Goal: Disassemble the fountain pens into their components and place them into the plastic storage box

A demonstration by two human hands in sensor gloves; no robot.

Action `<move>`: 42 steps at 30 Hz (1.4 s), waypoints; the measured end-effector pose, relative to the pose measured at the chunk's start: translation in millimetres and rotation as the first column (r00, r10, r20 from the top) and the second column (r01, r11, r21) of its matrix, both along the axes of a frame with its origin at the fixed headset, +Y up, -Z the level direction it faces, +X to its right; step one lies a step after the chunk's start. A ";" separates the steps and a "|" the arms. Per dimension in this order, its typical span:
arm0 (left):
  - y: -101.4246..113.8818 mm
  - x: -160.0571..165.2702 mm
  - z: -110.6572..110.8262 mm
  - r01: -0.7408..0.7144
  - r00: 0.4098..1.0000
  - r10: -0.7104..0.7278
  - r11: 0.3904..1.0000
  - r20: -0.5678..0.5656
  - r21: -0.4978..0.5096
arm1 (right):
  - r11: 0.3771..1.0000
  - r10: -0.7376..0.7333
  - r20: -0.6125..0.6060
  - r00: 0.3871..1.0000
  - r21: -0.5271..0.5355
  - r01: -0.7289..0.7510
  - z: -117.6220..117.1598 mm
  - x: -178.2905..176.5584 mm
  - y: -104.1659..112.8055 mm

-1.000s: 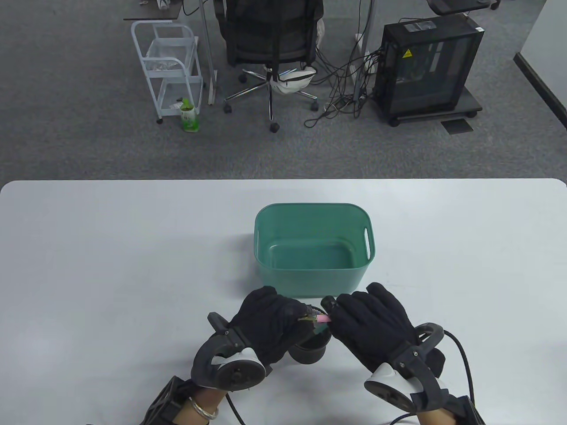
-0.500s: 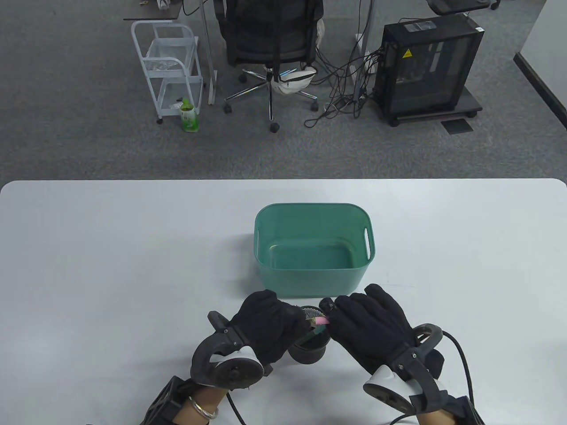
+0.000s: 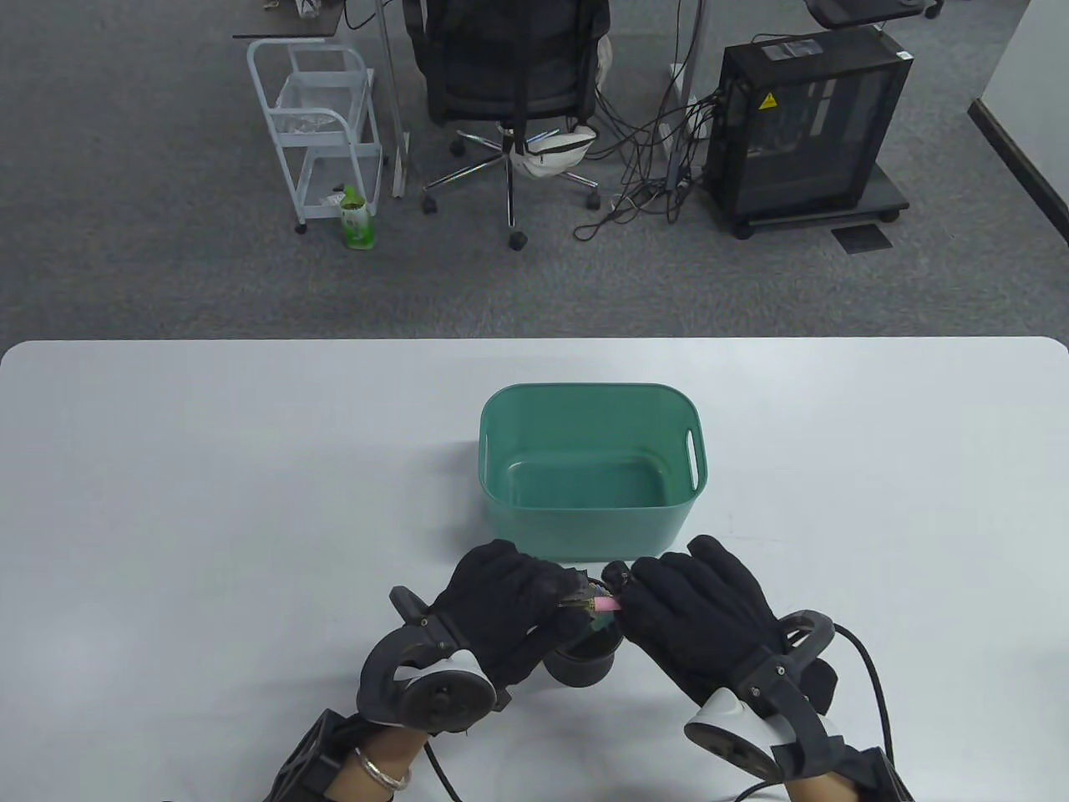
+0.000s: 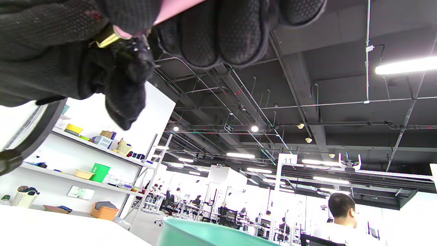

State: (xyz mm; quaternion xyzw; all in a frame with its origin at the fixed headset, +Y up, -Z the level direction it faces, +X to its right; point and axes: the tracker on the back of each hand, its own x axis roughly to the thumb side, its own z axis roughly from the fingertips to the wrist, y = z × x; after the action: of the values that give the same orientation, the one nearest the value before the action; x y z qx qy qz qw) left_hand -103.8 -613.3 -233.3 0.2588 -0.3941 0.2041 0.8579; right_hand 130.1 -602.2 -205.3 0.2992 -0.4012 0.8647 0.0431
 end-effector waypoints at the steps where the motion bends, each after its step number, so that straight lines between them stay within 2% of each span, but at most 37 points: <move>1: 0.1 -0.2 0.1 -0.003 1.000 0.003 1.000 -0.002 0.003 | 1.000 0.000 0.000 1.000 0.000 0.000 0.0 0.0 0.0; 12: 0.5 1.9 1.7 0.037 0.999 -0.037 0.999 -0.019 0.001 | 1.000 -0.004 0.006 1.000 0.000 0.004 -1.2 1.6 0.0; 42: 0.6 3.3 3.6 0.002 1.000 -0.001 0.999 -0.017 0.041 | 1.000 -0.006 0.000 1.000 -0.002 0.006 -2.0 1.7 0.3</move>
State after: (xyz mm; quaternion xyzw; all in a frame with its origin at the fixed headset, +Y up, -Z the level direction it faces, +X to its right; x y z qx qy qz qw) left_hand -100.5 -612.7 -229.7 0.2776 -0.3913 0.1932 0.8559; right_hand 131.8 -601.9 -207.3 0.2979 -0.4014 0.8649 0.0461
